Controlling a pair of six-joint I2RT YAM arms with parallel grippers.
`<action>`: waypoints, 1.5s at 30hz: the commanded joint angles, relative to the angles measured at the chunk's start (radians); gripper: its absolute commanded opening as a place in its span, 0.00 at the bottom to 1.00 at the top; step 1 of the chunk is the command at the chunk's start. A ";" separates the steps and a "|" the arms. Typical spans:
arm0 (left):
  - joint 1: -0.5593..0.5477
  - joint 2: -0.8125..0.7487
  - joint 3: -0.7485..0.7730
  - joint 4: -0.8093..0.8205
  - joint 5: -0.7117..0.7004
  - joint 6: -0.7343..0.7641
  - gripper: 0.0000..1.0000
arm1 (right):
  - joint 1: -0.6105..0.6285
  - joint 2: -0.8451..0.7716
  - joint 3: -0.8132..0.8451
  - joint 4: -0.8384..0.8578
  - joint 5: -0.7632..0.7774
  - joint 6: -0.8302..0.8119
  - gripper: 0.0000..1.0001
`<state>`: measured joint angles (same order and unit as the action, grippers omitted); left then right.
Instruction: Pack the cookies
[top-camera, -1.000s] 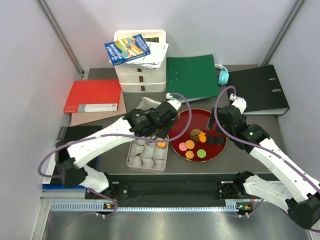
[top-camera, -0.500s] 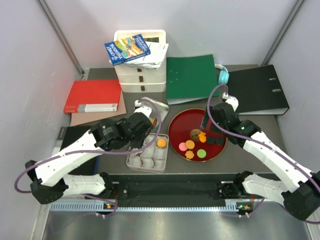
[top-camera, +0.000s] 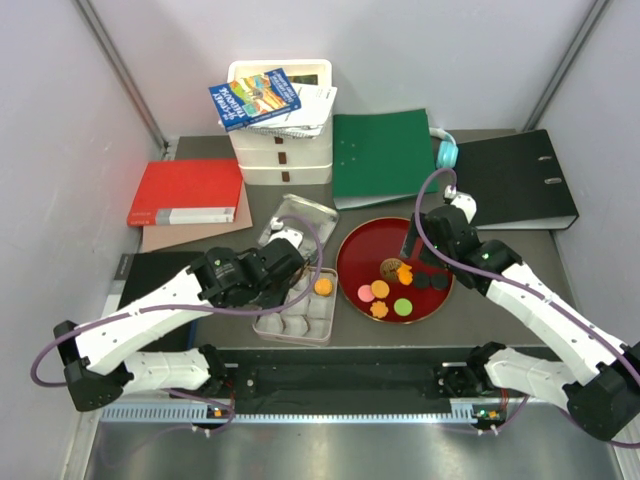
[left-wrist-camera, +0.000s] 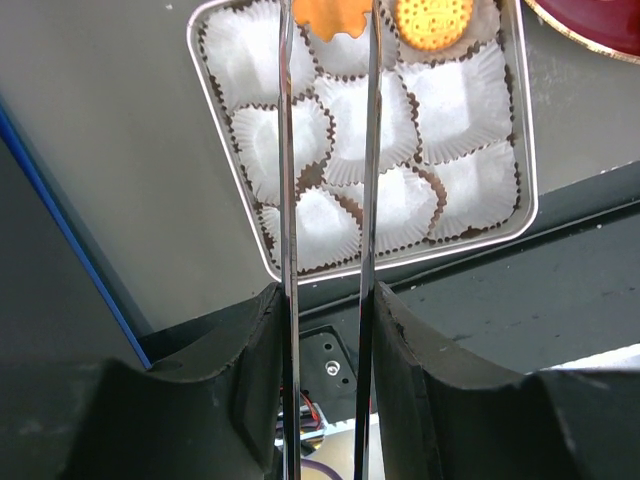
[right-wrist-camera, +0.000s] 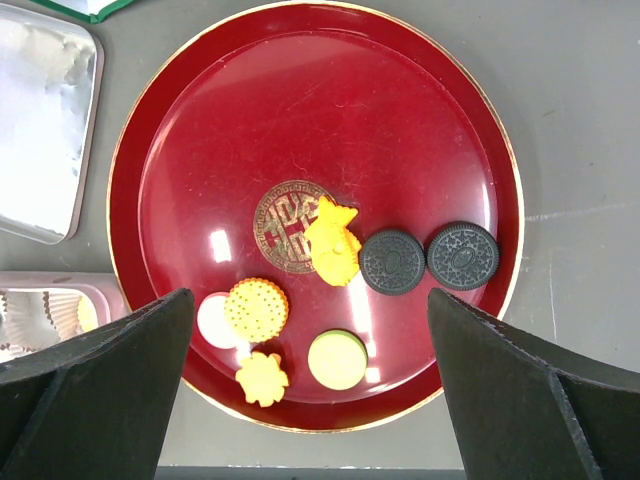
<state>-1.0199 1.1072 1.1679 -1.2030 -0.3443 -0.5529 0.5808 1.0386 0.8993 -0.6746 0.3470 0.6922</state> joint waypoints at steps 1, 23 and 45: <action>-0.003 -0.027 -0.019 0.060 0.008 -0.015 0.41 | 0.010 -0.012 0.058 0.004 0.014 0.006 0.99; -0.003 0.031 0.082 0.173 0.014 0.060 0.52 | 0.010 -0.046 0.036 -0.011 0.024 0.024 0.99; -0.118 0.401 0.159 0.441 0.268 0.231 0.53 | 0.008 -0.127 -0.005 -0.080 0.078 0.030 0.99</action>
<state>-1.1324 1.4975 1.2789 -0.8333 -0.0990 -0.3523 0.5808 0.9287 0.8967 -0.7494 0.3981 0.7189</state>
